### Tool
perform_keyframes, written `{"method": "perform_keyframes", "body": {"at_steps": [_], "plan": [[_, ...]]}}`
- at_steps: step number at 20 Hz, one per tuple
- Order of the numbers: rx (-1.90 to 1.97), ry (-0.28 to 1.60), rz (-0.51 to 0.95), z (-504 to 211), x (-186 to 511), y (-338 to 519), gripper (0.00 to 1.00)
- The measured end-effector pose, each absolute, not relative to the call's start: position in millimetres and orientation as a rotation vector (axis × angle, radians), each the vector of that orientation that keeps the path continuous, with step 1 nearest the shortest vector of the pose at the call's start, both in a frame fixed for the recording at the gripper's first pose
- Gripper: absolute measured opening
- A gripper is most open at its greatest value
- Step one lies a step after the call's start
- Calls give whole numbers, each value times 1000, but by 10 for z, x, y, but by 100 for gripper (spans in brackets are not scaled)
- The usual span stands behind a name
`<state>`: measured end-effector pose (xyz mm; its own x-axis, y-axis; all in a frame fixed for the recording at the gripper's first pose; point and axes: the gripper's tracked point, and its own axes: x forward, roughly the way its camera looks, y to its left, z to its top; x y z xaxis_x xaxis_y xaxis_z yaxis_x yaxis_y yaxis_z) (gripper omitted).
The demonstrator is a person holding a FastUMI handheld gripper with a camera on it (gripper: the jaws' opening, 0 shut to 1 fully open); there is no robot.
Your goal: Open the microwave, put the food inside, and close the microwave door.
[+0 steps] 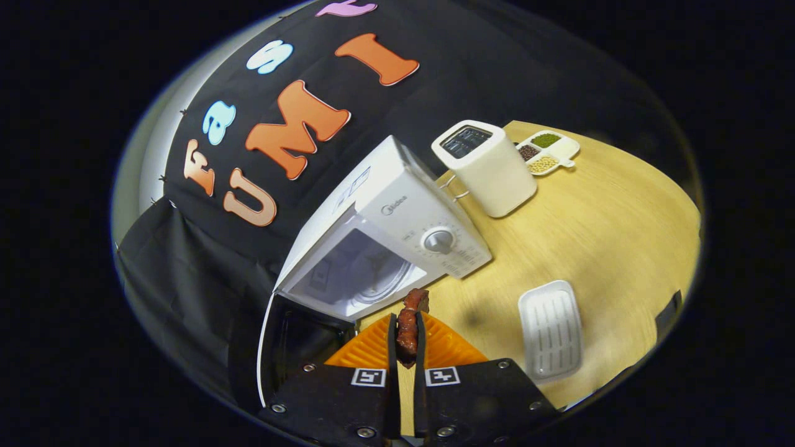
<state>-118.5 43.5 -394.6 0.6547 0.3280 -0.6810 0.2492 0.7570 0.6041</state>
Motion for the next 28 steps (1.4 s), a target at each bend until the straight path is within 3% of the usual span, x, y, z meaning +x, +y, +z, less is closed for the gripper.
{"method": "perform_keyframes", "body": {"at_steps": [14, 28], "plan": [[945, 787, 67, -4427, -419, 1815, 9], [1015, 663, -108, -5125, 423, 2135, 10]]}}
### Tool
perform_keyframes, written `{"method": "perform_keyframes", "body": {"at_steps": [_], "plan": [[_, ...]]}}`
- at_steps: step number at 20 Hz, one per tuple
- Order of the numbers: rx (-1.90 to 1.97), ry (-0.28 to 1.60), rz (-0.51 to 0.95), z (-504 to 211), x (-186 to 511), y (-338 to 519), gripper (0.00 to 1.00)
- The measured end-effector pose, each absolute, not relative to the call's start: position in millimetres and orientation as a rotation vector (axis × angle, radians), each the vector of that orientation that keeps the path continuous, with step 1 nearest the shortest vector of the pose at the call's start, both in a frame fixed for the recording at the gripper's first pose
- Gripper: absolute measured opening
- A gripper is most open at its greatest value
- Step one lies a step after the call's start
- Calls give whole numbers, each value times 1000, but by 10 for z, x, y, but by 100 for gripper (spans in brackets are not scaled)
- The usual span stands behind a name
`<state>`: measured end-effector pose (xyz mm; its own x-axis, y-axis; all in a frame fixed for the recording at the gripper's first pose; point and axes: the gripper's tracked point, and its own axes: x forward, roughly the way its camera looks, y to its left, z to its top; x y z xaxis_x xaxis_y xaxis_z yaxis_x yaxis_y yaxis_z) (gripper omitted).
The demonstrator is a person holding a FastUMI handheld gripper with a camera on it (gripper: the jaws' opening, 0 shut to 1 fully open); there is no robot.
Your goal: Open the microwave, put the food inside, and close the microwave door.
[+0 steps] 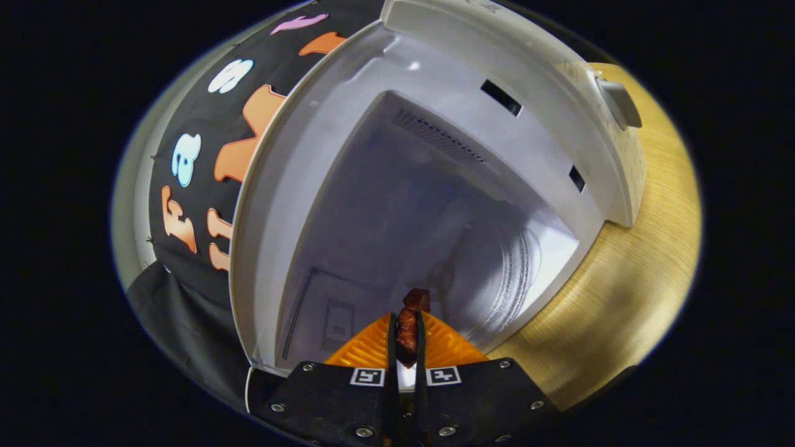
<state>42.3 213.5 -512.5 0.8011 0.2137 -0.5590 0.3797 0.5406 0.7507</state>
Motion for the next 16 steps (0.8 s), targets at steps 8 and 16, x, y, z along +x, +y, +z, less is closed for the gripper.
{"method": "perform_keyframes", "body": {"at_steps": [8, 16], "plan": [[1025, 623, -195, -5289, 616, 2137, 19], [811, 707, -124, -5130, 328, 1988, 89]]}}
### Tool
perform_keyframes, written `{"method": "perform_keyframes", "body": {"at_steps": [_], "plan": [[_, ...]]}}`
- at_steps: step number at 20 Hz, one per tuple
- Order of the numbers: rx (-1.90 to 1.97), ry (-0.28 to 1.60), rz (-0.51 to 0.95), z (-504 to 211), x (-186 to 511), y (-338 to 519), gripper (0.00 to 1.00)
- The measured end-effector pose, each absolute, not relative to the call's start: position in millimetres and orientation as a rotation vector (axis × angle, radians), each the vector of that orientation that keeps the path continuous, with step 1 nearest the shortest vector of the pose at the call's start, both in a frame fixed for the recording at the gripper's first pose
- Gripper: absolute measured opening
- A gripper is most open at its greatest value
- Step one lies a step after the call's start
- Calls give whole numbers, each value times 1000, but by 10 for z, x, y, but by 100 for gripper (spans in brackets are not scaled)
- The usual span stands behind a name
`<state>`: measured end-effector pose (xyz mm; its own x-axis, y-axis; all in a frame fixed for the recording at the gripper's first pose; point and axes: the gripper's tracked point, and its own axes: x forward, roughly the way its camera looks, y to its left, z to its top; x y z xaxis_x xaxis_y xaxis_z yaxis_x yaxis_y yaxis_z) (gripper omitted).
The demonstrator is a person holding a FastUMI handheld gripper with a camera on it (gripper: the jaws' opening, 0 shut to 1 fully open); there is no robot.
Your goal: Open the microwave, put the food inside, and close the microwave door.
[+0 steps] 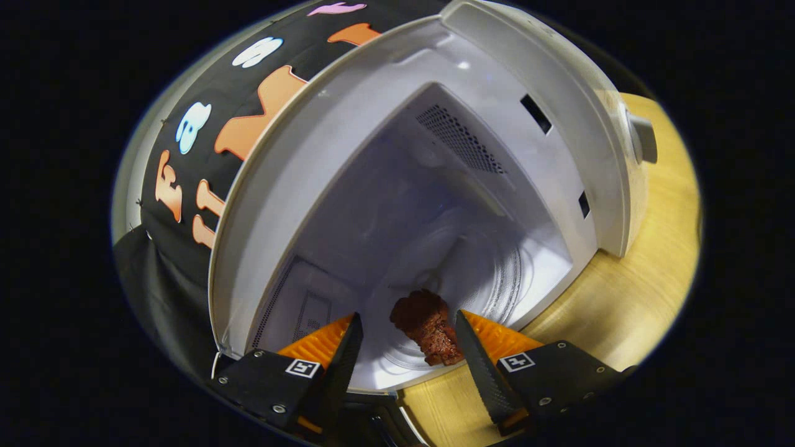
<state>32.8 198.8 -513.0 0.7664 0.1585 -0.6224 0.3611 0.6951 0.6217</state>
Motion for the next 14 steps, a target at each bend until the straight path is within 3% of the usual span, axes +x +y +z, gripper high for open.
{"method": "perform_keyframes", "body": {"at_steps": [4, 14], "plan": [[703, 754, -55, -4961, -12, 1895, 95], [448, 808, 28, -4692, -1347, 1789, 95]]}}
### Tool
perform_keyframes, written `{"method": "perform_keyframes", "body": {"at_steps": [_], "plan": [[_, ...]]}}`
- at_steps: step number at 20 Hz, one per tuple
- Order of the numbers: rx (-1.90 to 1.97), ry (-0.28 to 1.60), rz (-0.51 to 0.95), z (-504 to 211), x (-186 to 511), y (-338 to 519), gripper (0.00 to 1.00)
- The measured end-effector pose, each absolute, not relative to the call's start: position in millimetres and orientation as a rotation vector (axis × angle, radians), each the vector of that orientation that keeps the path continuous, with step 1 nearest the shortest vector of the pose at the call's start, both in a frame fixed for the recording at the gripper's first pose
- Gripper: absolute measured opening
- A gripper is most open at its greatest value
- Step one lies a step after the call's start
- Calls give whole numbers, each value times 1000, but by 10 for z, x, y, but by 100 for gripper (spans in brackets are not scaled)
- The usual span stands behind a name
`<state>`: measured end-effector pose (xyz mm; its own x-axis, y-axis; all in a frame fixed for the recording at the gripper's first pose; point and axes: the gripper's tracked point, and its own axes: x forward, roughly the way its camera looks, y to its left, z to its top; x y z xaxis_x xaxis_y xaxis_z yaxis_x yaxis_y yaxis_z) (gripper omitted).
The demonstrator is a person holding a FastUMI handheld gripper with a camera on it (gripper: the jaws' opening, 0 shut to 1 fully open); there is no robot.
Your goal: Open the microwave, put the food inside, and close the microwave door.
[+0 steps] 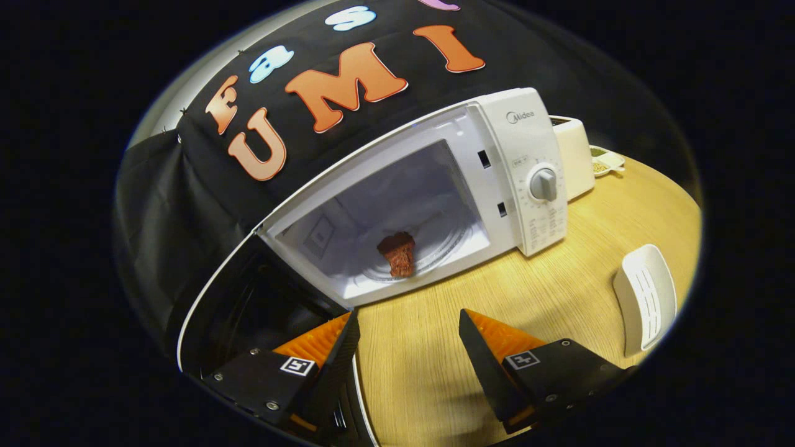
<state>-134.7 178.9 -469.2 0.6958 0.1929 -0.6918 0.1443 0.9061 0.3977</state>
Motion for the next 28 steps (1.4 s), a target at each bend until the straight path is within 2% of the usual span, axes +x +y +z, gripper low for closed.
{"method": "perform_keyframes", "body": {"at_steps": [3, 7, 12, 17, 20, 24, 28], "plan": [[398, 818, -1, -4681, -1771, 1734, 95], [391, 841, -46, -4647, -2295, 1747, 87], [316, 888, -18, -4611, -2877, 1958, 57], [227, 958, 136, -4521, -3272, 2356, 37], [203, 982, 252, -4411, -3425, 2624, 19], [178, 974, 396, -4200, -3561, 2965, 7], [180, 931, 512, -3974, -3612, 3296, 3]]}}
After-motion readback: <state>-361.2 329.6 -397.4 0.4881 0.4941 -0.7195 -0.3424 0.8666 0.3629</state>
